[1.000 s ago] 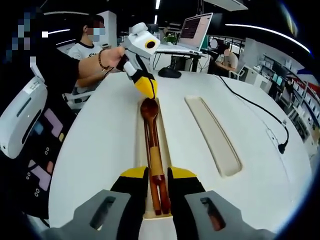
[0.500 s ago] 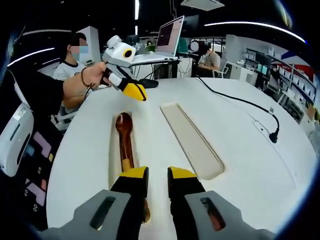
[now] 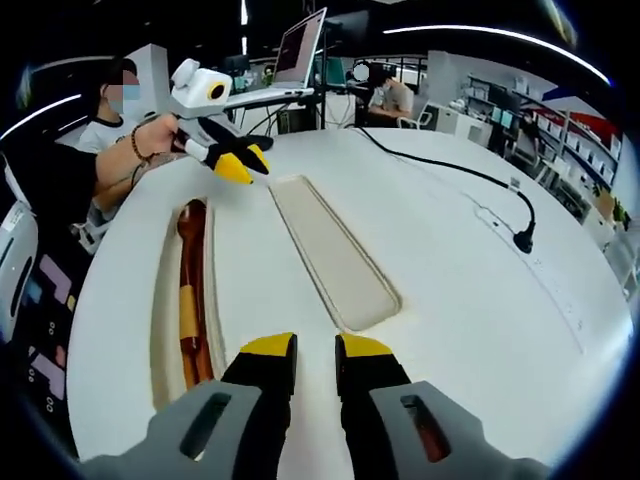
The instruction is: Arrange the utensils inside the cutlery case until each visible utensil rests in its matching compartment.
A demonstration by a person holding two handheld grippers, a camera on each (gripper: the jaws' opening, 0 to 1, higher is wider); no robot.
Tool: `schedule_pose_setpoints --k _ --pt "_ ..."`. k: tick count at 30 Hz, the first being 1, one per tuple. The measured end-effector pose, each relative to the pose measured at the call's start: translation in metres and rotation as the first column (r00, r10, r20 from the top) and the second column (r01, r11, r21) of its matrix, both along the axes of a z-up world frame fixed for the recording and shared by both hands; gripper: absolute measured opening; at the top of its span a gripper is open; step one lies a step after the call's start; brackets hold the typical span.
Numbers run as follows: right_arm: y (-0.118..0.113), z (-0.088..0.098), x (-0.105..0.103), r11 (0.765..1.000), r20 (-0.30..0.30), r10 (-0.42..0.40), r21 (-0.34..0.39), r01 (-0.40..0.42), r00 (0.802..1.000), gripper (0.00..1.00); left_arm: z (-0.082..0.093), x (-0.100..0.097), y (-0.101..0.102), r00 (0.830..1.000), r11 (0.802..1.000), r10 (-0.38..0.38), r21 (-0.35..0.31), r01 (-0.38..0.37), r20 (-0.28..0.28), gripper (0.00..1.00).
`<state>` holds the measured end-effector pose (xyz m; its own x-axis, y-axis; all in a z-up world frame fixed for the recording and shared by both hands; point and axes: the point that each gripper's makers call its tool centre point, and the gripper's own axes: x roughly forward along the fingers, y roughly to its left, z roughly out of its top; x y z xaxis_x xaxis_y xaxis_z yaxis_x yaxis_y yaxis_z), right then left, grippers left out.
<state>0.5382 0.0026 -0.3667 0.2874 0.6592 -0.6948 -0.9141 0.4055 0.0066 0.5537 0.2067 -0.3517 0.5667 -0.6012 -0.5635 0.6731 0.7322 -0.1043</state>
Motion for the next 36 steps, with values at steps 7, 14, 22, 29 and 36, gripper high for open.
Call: schedule_pose_setpoints --k 7,14,22,29,36 --pt "-0.003 -0.005 0.011 1.000 -0.004 -0.029 -0.010 0.029 1.000 0.15 -0.004 0.014 0.003 1.000 0.999 0.004 0.039 -0.005 0.026 0.39" --pt "-0.005 -0.008 0.020 0.998 -0.012 -0.054 -0.011 0.054 0.998 0.17 -0.008 0.020 0.001 1.000 0.999 -0.005 0.048 0.004 0.019 0.57" --pt "-0.004 -0.010 0.031 0.995 -0.035 -0.101 0.020 0.101 0.994 0.21 -0.012 0.021 -0.001 1.000 1.000 0.011 0.027 -0.011 -0.015 0.66" --pt "-0.003 -0.009 0.034 0.991 -0.052 -0.120 0.048 0.122 0.991 0.21 -0.015 0.020 -0.003 0.999 1.000 0.013 0.016 -0.013 -0.030 0.68" --pt "-0.004 -0.008 0.039 0.983 -0.093 -0.158 0.085 0.165 0.983 0.25 -0.016 0.017 -0.012 0.999 1.000 -0.002 0.001 0.002 -0.033 0.68"
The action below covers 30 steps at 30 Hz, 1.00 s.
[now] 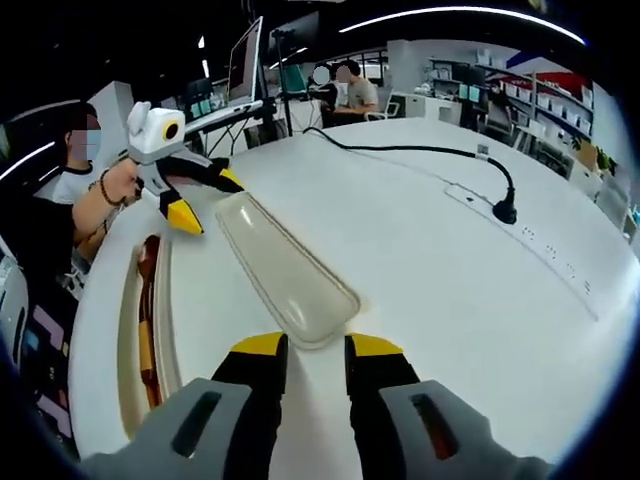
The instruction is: Arrange the utensils inside the cutlery case until each visible utensil rests in its matching compartment.
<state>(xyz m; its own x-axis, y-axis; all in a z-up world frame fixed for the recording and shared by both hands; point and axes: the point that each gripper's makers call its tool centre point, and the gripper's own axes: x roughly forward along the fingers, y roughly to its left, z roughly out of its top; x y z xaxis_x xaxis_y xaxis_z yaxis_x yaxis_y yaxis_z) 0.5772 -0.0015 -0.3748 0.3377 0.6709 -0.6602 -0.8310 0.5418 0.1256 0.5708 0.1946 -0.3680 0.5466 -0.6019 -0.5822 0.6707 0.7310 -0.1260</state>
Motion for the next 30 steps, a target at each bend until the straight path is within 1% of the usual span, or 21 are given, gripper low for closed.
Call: schedule_pose_setpoints --k 2,3,6,8,10,11,12,13,14,15,17,22,27,29,30 --pt "0.000 0.000 0.002 1.000 -0.011 -0.019 0.014 0.019 1.000 0.25 -0.001 -0.001 -0.001 1.000 1.000 0.001 0.002 -0.001 -0.003 0.71" --pt "0.000 0.002 0.005 0.999 -0.005 -0.038 0.030 0.038 0.999 0.25 -0.001 -0.001 -0.002 1.000 1.000 0.005 0.005 -0.005 -0.002 0.72" --pt "0.000 0.004 0.009 0.998 0.006 -0.042 0.048 0.042 0.999 0.24 -0.002 -0.002 -0.003 1.000 1.000 -0.002 0.007 0.002 0.000 0.72" --pt "-0.001 0.002 0.015 0.997 0.010 -0.065 0.053 0.064 0.998 0.18 -0.002 -0.002 -0.003 1.000 1.000 -0.002 0.012 0.002 0.003 0.71" --pt "-0.003 -0.001 0.016 0.997 0.008 -0.068 0.036 0.068 0.998 0.15 -0.003 -0.001 -0.001 1.000 1.000 -0.001 0.022 0.001 0.011 0.68" --pt "-0.002 0.000 0.016 0.997 0.006 -0.065 0.048 0.065 0.998 0.15 -0.003 0.000 0.000 1.000 0.999 -0.002 0.035 0.001 0.020 0.66" --pt "-0.001 -0.001 0.015 0.997 0.001 -0.062 0.054 0.062 0.998 0.15 -0.005 0.001 0.002 0.999 0.998 -0.006 0.055 0.004 0.034 0.63" --pt "0.002 0.000 0.014 0.996 -0.002 -0.055 0.069 0.054 0.999 0.15 -0.006 0.003 0.005 0.998 0.996 -0.012 0.090 0.007 0.057 0.59" --pt "0.003 0.000 0.014 0.996 -0.002 -0.054 0.076 0.054 0.999 0.15 -0.007 0.004 0.006 0.998 0.995 -0.011 0.104 0.004 0.067 0.56" --pt "0.004 0.001 0.015 0.995 0.000 -0.054 0.083 0.054 0.999 0.15 -0.005 0.007 0.005 0.996 0.995 -0.012 0.102 0.003 0.092 0.56" --pt "0.004 0.001 0.015 0.994 0.003 -0.058 0.097 0.057 0.998 0.15 -0.004 0.005 0.002 0.997 0.996 -0.010 0.092 0.003 0.080 0.56" --pt "0.002 0.002 0.020 0.986 0.002 -0.078 0.148 0.077 0.997 0.14 -0.002 0.004 0.000 0.996 0.996 -0.008 0.086 0.000 0.088 0.56" --pt "0.001 0.003 0.026 0.970 -0.020 -0.119 0.209 0.120 0.993 0.12 0.000 0.004 0.000 0.996 0.997 -0.001 0.081 -0.006 0.092 0.54" --pt "0.001 0.003 0.025 0.963 -0.044 -0.136 0.231 0.142 0.990 0.11 0.000 0.003 0.001 0.995 0.997 -0.002 0.078 -0.006 0.097 0.54" --pt "-0.001 0.002 0.027 0.947 -0.102 -0.176 0.255 0.197 0.979 0.08 0.000 0.002 0.001 0.995 0.997 -0.002 0.077 -0.005 0.097 0.54"
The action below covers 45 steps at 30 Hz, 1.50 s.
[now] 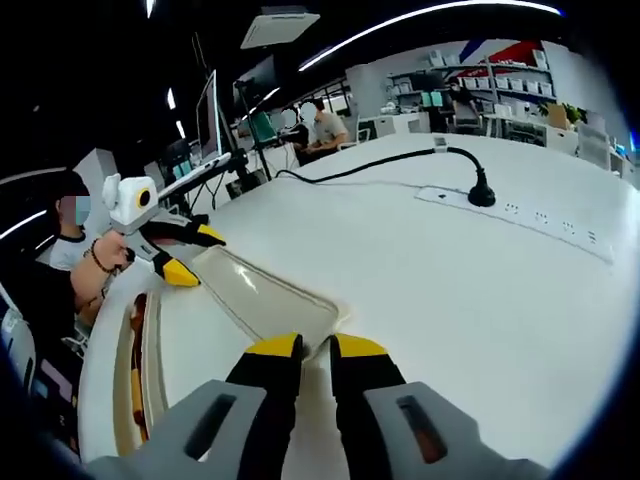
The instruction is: Arrange the utensils inside the cutlery case until each visible utensil rests in its matching compartment.
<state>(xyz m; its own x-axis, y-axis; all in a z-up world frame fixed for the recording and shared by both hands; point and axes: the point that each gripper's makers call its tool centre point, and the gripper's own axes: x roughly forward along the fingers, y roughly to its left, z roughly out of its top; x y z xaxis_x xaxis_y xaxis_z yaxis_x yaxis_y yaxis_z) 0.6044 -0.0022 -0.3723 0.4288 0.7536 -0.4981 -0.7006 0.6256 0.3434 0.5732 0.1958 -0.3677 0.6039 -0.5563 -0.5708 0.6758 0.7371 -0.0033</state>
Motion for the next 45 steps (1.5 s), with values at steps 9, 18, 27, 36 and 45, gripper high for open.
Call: schedule_pose_setpoints --k 9,18,27,36,45 --pt "0.000 0.007 0.001 0.999 -0.011 -0.024 0.036 0.025 1.000 0.06 -0.002 -0.003 0.002 1.000 1.000 0.007 -0.015 -0.007 0.016 0.54" --pt "0.000 0.017 -0.002 0.973 -0.125 -0.065 0.212 0.090 0.990 0.05 -0.003 -0.001 0.002 1.000 1.000 0.012 -0.022 -0.011 0.021 0.53" --pt "0.002 0.040 0.002 0.881 -0.284 -0.042 0.442 0.169 0.958 0.04 -0.004 -0.001 0.004 1.000 0.999 -0.003 -0.031 0.003 0.027 0.52" --pt "0.005 0.051 -0.003 0.837 -0.329 0.009 0.520 0.173 0.944 0.04 -0.004 0.001 0.005 0.999 0.999 -0.016 -0.037 0.018 0.032 0.51" --pt "0.006 0.059 -0.004 0.811 -0.355 0.053 0.560 0.167 0.934 0.04 -0.003 0.001 0.005 0.999 0.998 -0.036 -0.042 0.037 0.037 0.51"
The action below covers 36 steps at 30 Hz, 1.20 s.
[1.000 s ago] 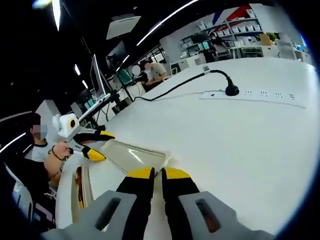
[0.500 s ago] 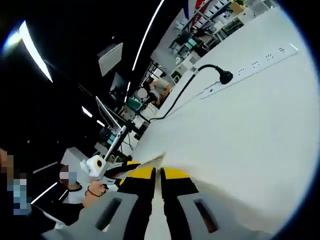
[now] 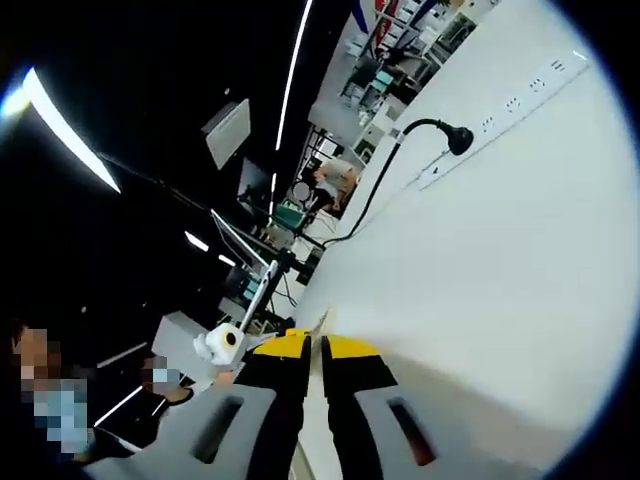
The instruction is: Arrange the utensils inside the cutlery case until each visible utensil rests in its matching compartment.
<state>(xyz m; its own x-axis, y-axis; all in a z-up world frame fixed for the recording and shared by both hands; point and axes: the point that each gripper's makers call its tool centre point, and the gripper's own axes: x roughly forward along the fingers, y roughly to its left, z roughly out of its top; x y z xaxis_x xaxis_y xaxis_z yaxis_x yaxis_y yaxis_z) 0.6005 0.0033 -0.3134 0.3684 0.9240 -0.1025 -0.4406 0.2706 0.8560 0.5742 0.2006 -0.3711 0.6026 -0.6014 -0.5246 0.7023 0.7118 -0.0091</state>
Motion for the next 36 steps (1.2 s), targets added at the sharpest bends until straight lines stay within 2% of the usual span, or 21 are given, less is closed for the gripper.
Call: schedule_pose_setpoints --k 2,10,15,23,28,36 --pt "0.002 0.001 -0.005 1.000 0.001 0.015 0.011 -0.015 1.000 0.04 0.000 0.000 0.000 1.000 1.000 -0.003 -0.002 0.003 0.002 0.51" --pt "0.007 0.017 -0.010 0.988 -0.033 0.073 0.142 -0.068 0.997 0.02 0.000 0.000 0.000 1.000 1.000 -0.014 -0.005 0.014 0.005 0.51" --pt "0.007 0.012 -0.006 0.993 -0.038 0.055 0.111 -0.051 0.998 0.02 0.000 0.001 0.000 1.000 1.000 -0.021 -0.004 0.021 0.007 0.50" --pt "0.010 0.008 -0.007 0.989 -0.066 0.036 0.143 -0.026 0.997 0.02 0.000 0.001 0.001 0.999 0.999 -0.034 -0.009 0.034 0.015 0.49" --pt "0.008 0.001 -0.005 0.996 -0.077 0.017 0.093 -0.010 0.997 0.13 0.000 0.001 0.002 0.999 0.999 -0.036 -0.010 0.036 0.016 0.48" --pt "0.004 -0.018 0.001 0.998 -0.156 -0.005 0.057 0.014 0.988 0.17 -0.001 0.001 0.003 0.999 0.999 -0.042 -0.012 0.042 0.015 0.46"
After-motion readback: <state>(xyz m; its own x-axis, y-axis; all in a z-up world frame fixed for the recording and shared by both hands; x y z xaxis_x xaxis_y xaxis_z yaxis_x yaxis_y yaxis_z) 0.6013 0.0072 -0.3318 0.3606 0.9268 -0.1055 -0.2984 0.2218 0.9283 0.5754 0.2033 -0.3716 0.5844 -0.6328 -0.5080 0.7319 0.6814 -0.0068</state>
